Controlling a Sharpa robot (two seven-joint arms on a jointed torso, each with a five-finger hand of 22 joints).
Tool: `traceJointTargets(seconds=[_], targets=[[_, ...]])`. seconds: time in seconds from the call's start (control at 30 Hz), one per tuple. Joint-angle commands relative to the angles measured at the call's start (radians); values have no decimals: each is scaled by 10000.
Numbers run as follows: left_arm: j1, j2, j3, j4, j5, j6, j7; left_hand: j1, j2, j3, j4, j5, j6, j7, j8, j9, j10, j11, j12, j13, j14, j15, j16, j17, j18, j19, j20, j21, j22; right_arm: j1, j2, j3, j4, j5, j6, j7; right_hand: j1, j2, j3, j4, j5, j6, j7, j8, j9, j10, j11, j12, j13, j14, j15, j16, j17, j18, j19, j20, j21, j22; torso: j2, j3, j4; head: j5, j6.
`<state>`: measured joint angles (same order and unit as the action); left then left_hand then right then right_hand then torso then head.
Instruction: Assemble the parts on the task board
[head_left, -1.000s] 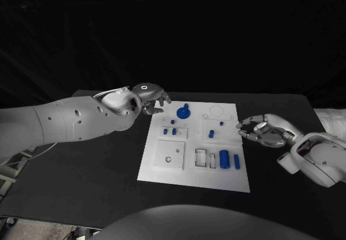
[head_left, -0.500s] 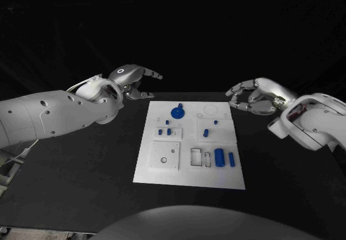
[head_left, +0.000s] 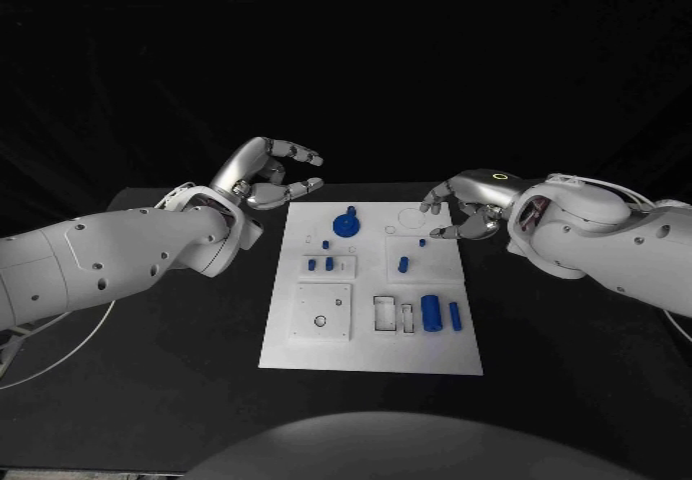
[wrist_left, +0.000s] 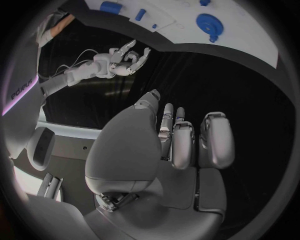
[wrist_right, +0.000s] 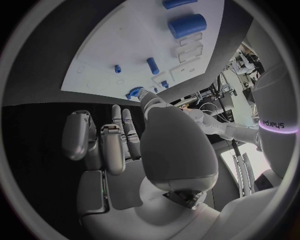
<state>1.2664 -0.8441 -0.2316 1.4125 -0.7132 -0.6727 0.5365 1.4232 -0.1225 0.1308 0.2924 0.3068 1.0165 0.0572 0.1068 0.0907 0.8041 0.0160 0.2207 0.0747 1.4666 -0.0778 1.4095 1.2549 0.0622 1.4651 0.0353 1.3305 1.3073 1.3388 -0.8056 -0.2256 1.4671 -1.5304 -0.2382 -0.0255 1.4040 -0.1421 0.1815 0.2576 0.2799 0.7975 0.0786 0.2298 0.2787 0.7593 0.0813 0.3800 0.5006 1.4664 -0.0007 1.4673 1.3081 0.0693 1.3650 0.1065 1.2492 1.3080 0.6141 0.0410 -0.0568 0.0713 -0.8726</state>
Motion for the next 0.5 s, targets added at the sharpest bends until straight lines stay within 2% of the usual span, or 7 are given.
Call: traceJointTargets(seconds=[0.03, 0.2, 0.23, 0.27, 0.3, 0.37, 0.5], targets=[[-68, -32, 13, 309, 3135, 1785, 1263, -169, 57, -279, -1, 155, -132, 142, -164, -96, -80, 135, -2, -69, 405, 142, -74, -169, -118, 73, 78, -189, 1954, -101, 91, 3, -62, -1259, 702, -780, -120, -55, -73, -23, 381, 200, -40, -55, 1, 79, 18, -62, -51, 378, -55, 88, 1463, 71, 118, -26, 104, 1493, -7, 8, 10, 58, 0], [-128, -112, 12, 657, 4573, 2404, 1400, -422, 333, -1063, -9, 35, -27, 311, -319, -202, 75, 354, 156, -92, -436, 439, -774, -1465, 148, -904, 362, -1850, 1556, -313, 267, 4, -278, -1082, 520, -848, -63, -92, 67, -145, 1652, 705, -36, -111, 69, 445, -6, -46, -84, 341, -74, 59, 1382, 70, 156, -48, 88, 1535, -28, -2, -9, 28, 0], [-133, -133, 12, 698, 4727, 2461, 1441, -573, 358, -1325, -13, -178, 41, 296, -320, -204, 97, 326, 182, -93, -1221, 512, -1481, -2640, 381, -1794, 419, -3334, 1196, -348, 296, 5, -322, -984, 474, -839, -66, -93, 81, -148, 1684, 721, -41, -124, 73, 486, -6, -34, -82, 346, -78, 67, 1388, 62, 177, -49, 117, 1549, -32, -1, -9, 16, 0], [-137, -160, 12, 739, 4860, 2538, 1473, -660, 408, -1517, 18, -404, 104, 291, -315, -200, 108, 322, 198, -93, -3096, 639, -3195, -4908, 781, -3646, 500, -6295, 430, -378, 322, 5, -361, -893, 441, -831, -74, -95, 88, -148, 1687, 732, -29, -133, 76, 519, -1, -22, -79, 348, -78, 70, 1390, 56, 192, -49, 138, 1558, -36, 0, -11, 9, 0], [-140, -190, 12, 782, 5000, 2632, 1492, -738, 448, -1733, 6, -630, 91, 324, -343, -209, 64, 402, 190, -99, -5112, 943, -4893, -6441, 888, -5268, 662, -8349, -160, -404, 341, 5, -391, -822, 415, -826, -86, -100, 94, -149, 1668, 744, -14, -148, 80, 557, 7, -10, -77, 346, -76, 67, 1381, 53, 204, -50, 152, 1567, -18, 4, -10, -11, 0], [-144, -247, 12, 862, 5289, 2797, 1508, -813, 376, -2177, 0, -834, -100, 432, -381, -230, -174, 556, 137, -107, -7751, 1768, -7134, -7614, 497, -7147, 1043, -9754, -733, -450, 359, 5, -422, -732, 367, -828, -111, -106, 107, -151, 1596, 781, 25, -174, 91, 620, 10, 9, -72, 350, -73, 73, 1381, 48, 221, -50, 167, 1581, -11, 3, -14, -33, 0], [-148, -337, 11, 959, 5667, 3066, 1469, -693, 308, -2503, 31, -834, -560, 696, -413, -242, -852, 801, 45, -118, -9937, 1829, -9188, -9226, 439, -9548, 1143, -11798, -1897, -521, 390, 5, -474, -667, 256, -821, -51, -67, 193, -203, 1608, 865, 38, -195, 118, 706, -12, 31, -71, 368, -86, 97, 1398, 16, 307, -56, 293, 1637, -5, 1, -11, -60, 0]])
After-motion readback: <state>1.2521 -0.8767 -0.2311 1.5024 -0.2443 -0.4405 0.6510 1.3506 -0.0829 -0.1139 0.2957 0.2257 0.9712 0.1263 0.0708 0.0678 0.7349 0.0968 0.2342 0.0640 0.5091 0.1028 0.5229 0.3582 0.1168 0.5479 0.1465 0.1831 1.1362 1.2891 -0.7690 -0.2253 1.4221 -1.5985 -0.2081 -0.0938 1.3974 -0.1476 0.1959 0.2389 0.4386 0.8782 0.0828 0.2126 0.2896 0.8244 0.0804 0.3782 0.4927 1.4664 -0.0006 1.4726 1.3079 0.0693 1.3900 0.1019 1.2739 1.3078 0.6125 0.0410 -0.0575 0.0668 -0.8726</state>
